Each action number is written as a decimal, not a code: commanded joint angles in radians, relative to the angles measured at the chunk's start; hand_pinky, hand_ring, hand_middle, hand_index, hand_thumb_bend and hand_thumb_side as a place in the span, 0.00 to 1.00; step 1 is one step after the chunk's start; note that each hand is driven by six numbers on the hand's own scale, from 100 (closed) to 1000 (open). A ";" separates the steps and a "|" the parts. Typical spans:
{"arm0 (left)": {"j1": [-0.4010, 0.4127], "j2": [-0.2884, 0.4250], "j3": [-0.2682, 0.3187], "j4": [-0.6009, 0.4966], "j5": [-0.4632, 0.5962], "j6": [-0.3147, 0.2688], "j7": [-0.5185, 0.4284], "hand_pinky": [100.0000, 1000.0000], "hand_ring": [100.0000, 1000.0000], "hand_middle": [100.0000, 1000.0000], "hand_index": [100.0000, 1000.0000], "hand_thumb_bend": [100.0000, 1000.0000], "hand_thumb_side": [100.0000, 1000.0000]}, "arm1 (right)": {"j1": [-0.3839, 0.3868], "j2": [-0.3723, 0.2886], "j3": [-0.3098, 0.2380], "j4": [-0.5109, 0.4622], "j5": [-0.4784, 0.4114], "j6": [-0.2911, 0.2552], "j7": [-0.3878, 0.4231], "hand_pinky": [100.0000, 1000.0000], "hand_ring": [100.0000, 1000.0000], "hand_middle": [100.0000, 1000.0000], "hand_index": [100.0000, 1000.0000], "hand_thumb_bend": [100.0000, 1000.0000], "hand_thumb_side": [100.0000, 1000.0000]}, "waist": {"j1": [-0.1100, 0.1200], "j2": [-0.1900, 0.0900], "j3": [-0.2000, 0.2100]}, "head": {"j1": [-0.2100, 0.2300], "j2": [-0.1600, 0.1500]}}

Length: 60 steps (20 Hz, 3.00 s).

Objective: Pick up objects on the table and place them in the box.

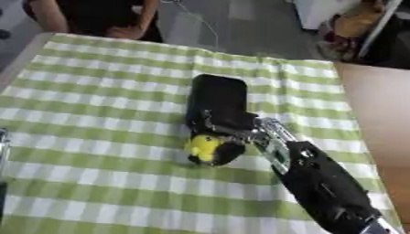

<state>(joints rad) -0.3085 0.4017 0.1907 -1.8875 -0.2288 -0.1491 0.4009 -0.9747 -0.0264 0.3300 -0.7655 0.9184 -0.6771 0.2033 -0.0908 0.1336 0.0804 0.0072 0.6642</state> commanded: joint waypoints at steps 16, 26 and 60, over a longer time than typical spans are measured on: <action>-0.008 0.022 -0.001 -0.018 0.002 0.000 -0.003 0.47 0.59 0.75 0.85 0.22 0.82 | -0.044 -0.042 0.016 -0.073 -0.016 -0.003 0.014 0.00 0.04 0.18 0.37 0.05 0.62 | 0.006 -0.018 -0.002 | 0.002 -0.015; -0.001 0.027 -0.001 -0.016 0.000 0.001 -0.003 0.47 0.59 0.75 0.85 0.22 0.82 | -0.129 -0.158 0.016 -0.208 -0.056 0.058 0.010 0.00 0.06 0.19 0.38 0.00 0.78 | 0.002 -0.024 -0.009 | 0.008 -0.014; -0.023 0.012 -0.011 -0.018 0.007 -0.004 -0.012 0.47 0.59 0.75 0.85 0.22 0.82 | -0.132 -0.064 -0.186 0.066 0.248 0.148 -0.184 0.00 0.07 0.20 0.37 0.01 0.71 | 0.007 -0.008 0.016 | -0.008 -0.029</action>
<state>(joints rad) -0.3189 0.4013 0.1787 -1.8875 -0.2248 -0.1505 0.3920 -1.0804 -0.0862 0.1524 -0.6908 1.1589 -0.5273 0.0266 -0.0931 0.1411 0.0957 0.0068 0.6471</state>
